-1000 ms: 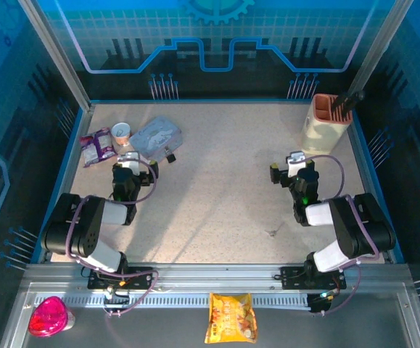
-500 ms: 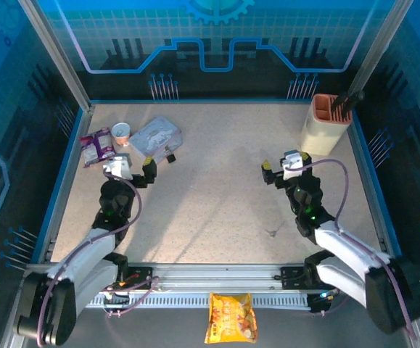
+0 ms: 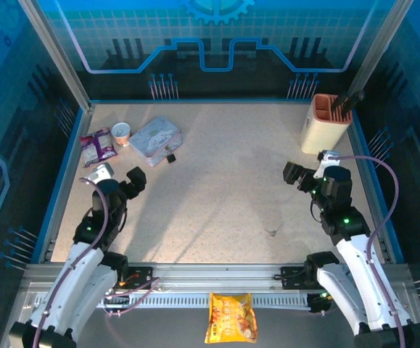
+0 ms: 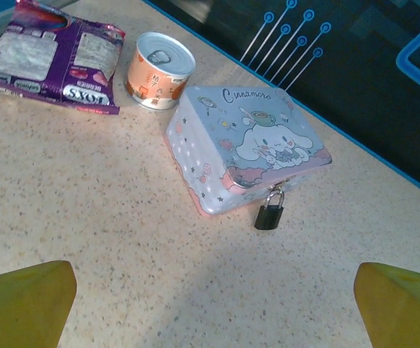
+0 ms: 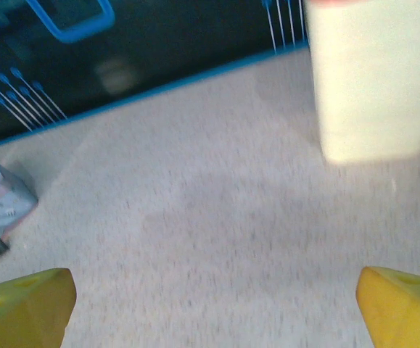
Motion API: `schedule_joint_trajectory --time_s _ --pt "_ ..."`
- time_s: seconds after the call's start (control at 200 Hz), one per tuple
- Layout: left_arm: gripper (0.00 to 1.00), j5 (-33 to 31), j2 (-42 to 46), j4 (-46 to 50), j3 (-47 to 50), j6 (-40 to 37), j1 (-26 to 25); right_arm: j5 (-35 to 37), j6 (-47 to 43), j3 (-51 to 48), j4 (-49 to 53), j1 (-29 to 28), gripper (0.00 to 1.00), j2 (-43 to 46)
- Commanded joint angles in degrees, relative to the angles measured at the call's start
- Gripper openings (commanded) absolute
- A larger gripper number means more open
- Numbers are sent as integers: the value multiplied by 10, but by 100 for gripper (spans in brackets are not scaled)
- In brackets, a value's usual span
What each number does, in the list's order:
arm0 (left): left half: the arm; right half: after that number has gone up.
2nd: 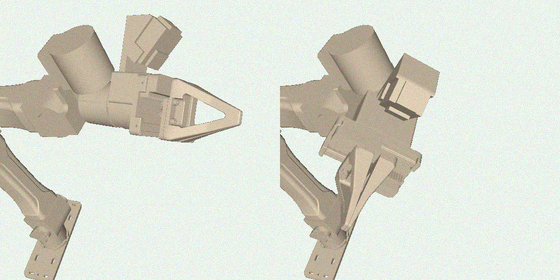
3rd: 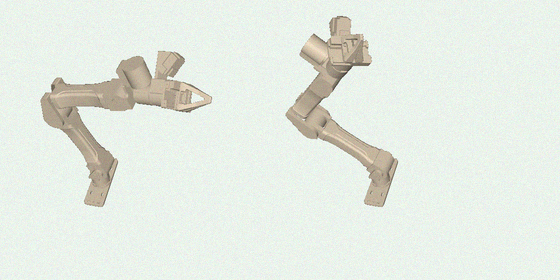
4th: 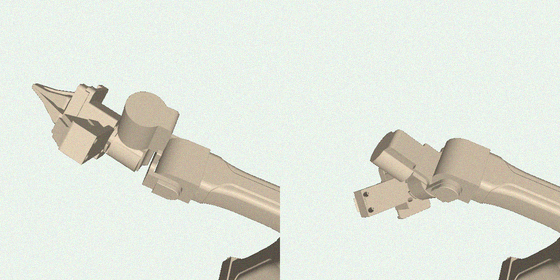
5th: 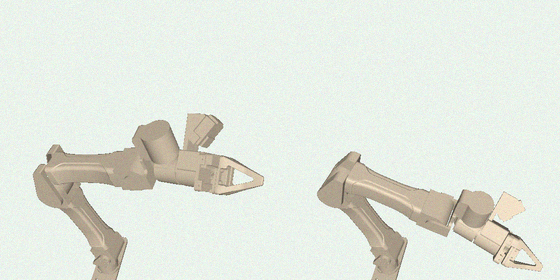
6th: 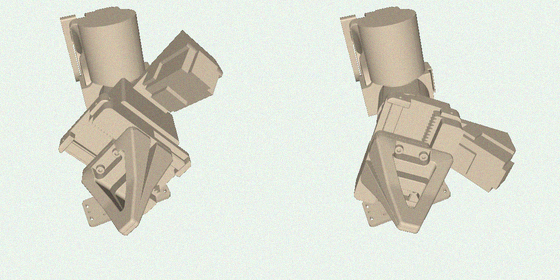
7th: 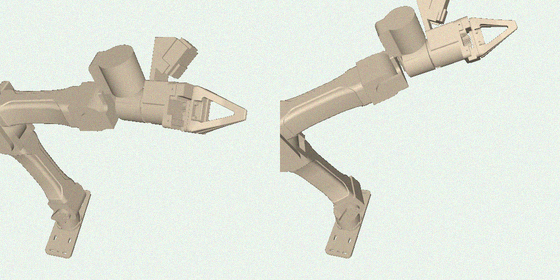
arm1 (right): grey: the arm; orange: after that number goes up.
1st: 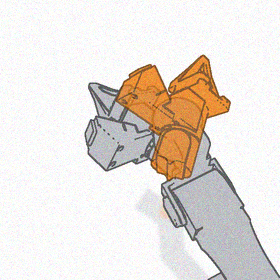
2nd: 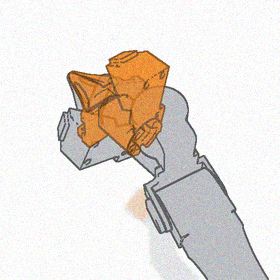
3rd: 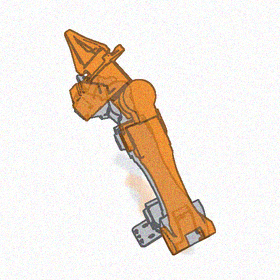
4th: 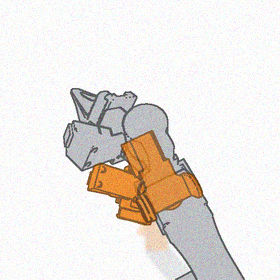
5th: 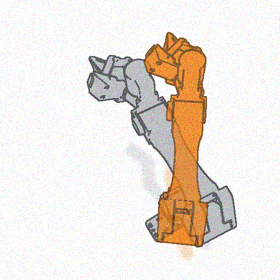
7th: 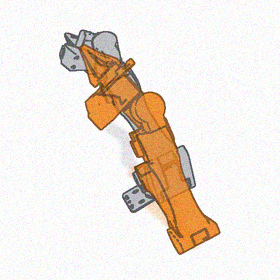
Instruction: Unlock a padlock with a key
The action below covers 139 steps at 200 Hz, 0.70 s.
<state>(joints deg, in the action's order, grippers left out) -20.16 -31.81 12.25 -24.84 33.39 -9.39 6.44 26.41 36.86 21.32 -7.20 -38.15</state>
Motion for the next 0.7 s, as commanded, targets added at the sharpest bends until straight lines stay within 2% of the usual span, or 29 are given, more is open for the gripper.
schedule_joint_trajectory --time_s 0.0,0.125,0.185,0.315,0.54,0.69 --pt "99 68 35 16 20 16 5 -65 29 60 142 5 100 -21" --pt "99 195 2 -22 15 5 -2 -43 34 89 221 -37 100 -48" --pt "99 222 -23 -43 7 -9 -23 -8 49 87 246 -74 100 -51" --pt "99 191 -65 -66 -8 -52 -115 53 109 72 285 -152 99 -62" --pt "99 142 -177 -112 -30 -148 -282 91 208 39 316 -242 93 -81" --pt "99 124 -217 -165 -10 -176 -320 80 265 5 315 -271 87 -100"
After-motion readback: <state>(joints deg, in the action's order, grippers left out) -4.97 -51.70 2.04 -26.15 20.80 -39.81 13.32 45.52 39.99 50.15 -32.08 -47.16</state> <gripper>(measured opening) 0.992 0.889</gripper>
